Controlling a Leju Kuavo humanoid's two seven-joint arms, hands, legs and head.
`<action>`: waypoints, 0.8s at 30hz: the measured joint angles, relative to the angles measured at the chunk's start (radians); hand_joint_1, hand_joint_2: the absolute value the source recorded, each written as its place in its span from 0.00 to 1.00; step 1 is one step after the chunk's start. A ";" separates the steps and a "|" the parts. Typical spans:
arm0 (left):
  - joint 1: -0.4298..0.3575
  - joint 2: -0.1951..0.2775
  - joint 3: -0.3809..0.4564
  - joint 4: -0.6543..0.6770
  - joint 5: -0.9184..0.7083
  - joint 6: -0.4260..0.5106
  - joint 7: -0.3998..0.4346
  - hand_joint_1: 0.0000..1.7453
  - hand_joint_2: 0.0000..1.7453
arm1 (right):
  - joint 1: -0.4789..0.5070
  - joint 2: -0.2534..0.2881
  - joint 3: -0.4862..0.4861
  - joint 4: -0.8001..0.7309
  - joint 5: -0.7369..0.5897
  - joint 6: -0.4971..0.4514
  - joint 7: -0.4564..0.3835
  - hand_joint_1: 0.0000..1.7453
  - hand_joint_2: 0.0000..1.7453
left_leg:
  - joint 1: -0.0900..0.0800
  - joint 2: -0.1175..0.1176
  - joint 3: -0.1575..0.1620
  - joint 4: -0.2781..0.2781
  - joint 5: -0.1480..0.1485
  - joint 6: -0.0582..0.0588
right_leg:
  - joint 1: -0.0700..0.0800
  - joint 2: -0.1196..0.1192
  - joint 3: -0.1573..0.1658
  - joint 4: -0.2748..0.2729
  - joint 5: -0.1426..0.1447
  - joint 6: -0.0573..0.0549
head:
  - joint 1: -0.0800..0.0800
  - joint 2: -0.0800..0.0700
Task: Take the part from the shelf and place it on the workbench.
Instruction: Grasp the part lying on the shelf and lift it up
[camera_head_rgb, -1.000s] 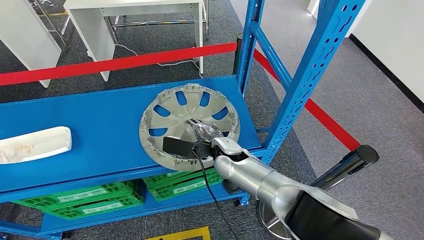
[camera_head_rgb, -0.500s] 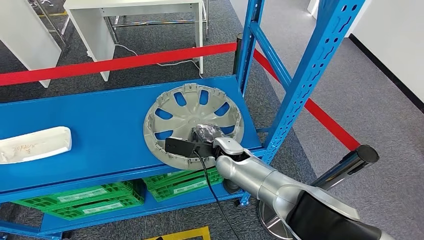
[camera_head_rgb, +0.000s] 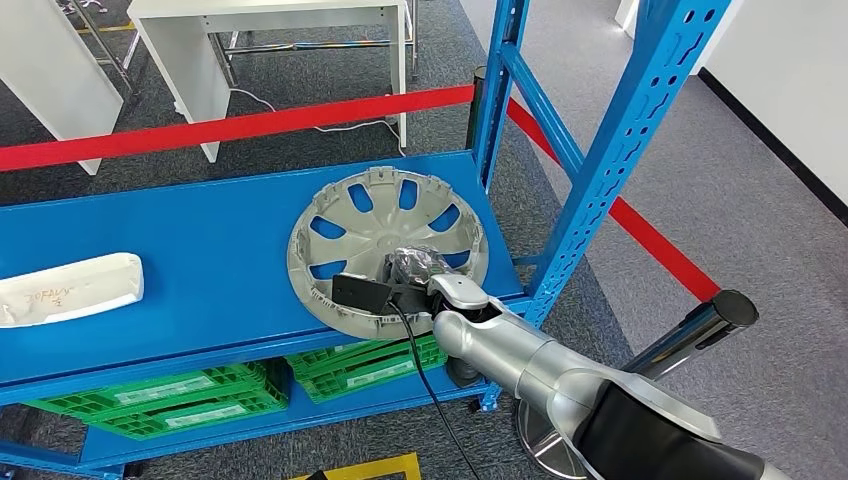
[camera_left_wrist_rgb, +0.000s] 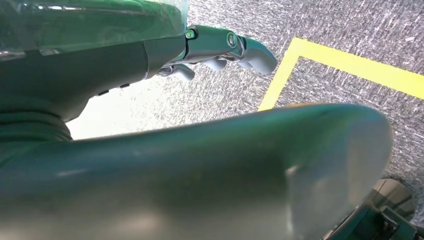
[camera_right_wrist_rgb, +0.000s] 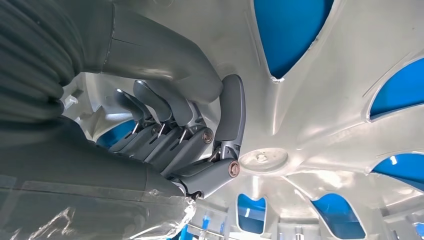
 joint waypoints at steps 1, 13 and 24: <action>0.000 0.000 0.001 0.000 0.000 0.000 0.000 0.00 0.00 | 0.000 0.000 0.000 0.000 0.001 0.000 0.000 1.00 1.00 | 0.000 0.000 0.000 0.000 0.000 0.000 | 0.000 0.000 0.000 0.000 0.000 0.000 | 0.000 0.000; -0.002 -0.001 0.013 0.000 -0.025 -0.002 0.019 0.00 0.00 | -0.016 -0.006 0.000 0.000 0.004 -0.003 0.000 0.67 1.00 | 0.000 0.000 0.000 0.000 0.000 0.000 | 0.000 0.000 0.000 0.000 0.000 0.000 | 0.000 0.000; -0.008 0.033 0.021 -0.053 -0.103 -0.030 0.108 0.00 0.00 | -0.020 -0.001 -0.001 0.000 0.020 -0.057 -0.009 0.00 0.00 | 0.000 0.000 0.000 0.000 0.000 0.000 | 0.000 0.000 0.000 0.000 0.000 0.000 | 0.000 0.000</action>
